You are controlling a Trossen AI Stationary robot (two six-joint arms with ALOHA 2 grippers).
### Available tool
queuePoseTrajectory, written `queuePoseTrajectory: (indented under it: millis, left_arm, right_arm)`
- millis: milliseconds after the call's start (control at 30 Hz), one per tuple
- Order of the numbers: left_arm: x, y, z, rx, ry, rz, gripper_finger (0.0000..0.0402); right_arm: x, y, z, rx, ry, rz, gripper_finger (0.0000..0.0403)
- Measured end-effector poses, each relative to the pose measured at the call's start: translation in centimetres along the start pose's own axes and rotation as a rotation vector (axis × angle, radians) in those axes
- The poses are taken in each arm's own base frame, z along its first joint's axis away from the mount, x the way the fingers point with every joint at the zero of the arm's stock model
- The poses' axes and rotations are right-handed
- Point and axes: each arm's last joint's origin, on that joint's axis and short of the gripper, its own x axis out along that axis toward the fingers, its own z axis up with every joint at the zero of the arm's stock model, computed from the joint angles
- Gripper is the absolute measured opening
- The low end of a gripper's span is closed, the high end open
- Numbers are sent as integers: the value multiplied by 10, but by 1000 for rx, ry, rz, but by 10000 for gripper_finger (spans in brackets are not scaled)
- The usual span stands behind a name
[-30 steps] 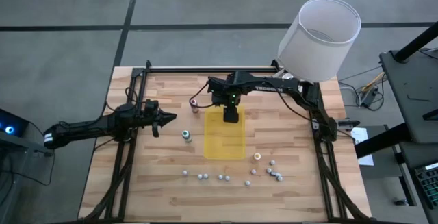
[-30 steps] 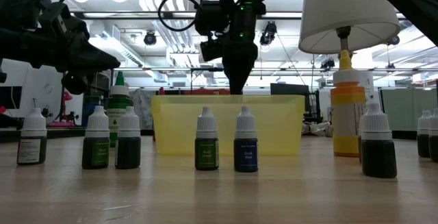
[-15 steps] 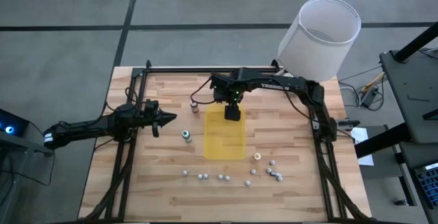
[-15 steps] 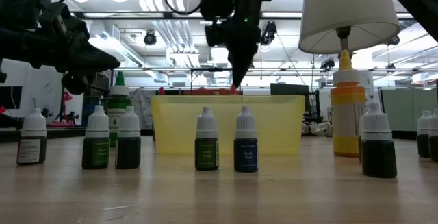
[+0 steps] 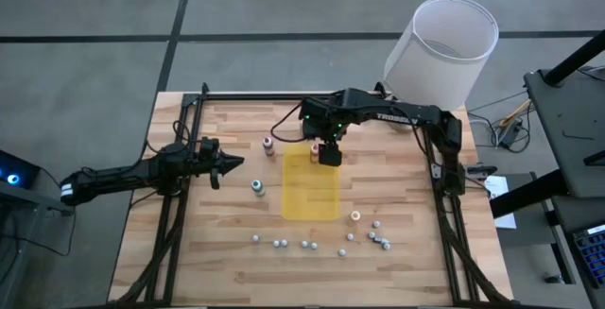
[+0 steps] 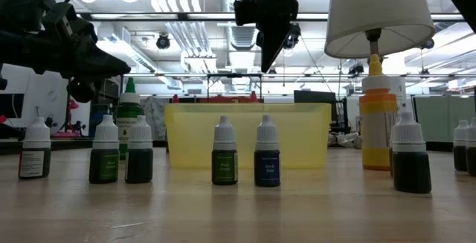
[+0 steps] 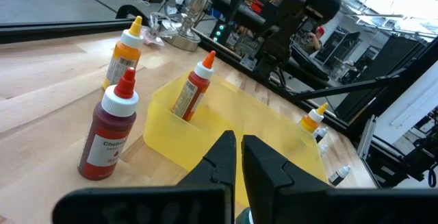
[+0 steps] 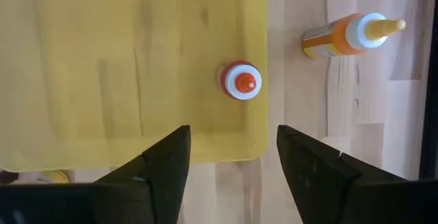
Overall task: Pick & Place food coloring
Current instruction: Put the bottom large yellow food coloring bottle into the bin
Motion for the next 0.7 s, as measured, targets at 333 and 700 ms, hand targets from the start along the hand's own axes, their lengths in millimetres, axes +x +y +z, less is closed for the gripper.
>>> queuePoseTrajectory:
  millis: [333,700]
  left_arm:
    - [0,0,0,0,0,0,0]
    - [0,0,0,0,0,0,0]
  right_arm:
    - [1,8,-2,-18,16,6,170]
    - [-16,20,-7,-49,-11,11,16]
